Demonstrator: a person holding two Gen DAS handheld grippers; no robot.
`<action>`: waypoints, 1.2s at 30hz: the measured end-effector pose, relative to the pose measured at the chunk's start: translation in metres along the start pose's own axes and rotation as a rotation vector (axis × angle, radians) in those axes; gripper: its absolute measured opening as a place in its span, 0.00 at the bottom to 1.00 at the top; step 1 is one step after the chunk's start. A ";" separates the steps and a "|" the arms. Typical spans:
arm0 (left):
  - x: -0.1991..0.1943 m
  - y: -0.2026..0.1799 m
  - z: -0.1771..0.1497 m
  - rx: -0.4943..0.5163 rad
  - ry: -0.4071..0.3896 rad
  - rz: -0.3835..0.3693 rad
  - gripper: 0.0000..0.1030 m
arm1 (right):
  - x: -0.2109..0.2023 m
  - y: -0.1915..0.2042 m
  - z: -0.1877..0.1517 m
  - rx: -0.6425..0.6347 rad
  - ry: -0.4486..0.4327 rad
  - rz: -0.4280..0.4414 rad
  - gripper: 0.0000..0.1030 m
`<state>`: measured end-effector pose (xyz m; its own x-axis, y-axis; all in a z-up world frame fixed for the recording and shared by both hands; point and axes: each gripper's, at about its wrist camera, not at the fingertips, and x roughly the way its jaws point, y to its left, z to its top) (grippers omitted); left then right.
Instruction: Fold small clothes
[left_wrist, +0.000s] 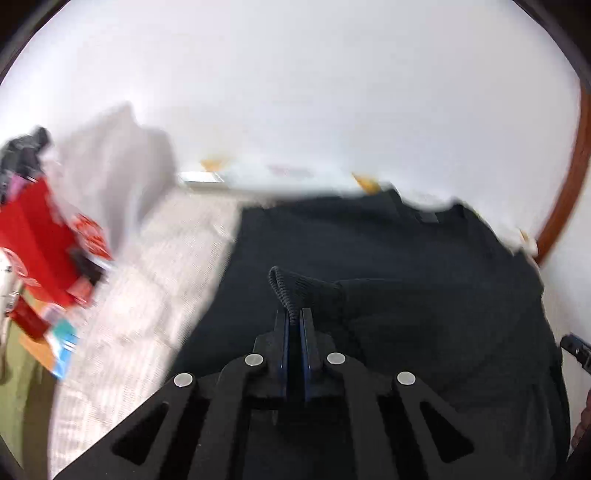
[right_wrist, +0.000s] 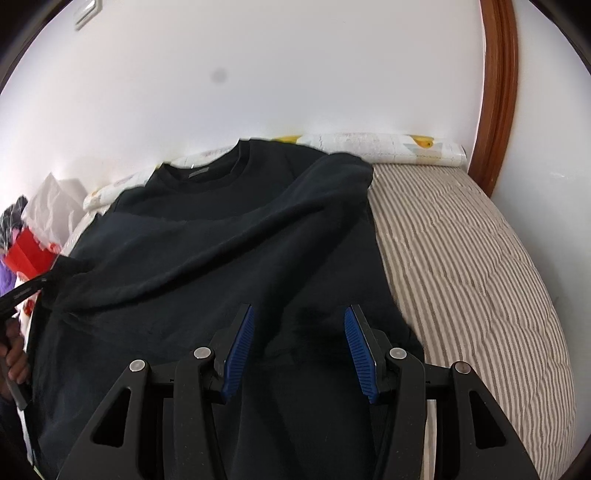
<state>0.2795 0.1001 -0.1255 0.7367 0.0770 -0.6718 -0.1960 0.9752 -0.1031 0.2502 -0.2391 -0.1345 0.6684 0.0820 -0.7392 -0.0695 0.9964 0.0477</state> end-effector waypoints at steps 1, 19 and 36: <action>-0.004 0.005 0.006 -0.014 -0.020 0.009 0.06 | 0.003 -0.002 0.004 0.008 -0.009 -0.001 0.49; 0.028 0.025 -0.012 0.004 0.108 0.125 0.09 | 0.042 -0.042 0.010 0.095 0.080 -0.081 0.50; -0.066 0.015 -0.058 0.006 0.126 0.015 0.14 | -0.052 -0.053 -0.047 0.091 0.057 -0.102 0.50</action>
<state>0.1911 0.0975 -0.1252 0.6464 0.0656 -0.7602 -0.2022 0.9754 -0.0878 0.1840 -0.2975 -0.1300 0.6252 -0.0181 -0.7802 0.0657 0.9974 0.0295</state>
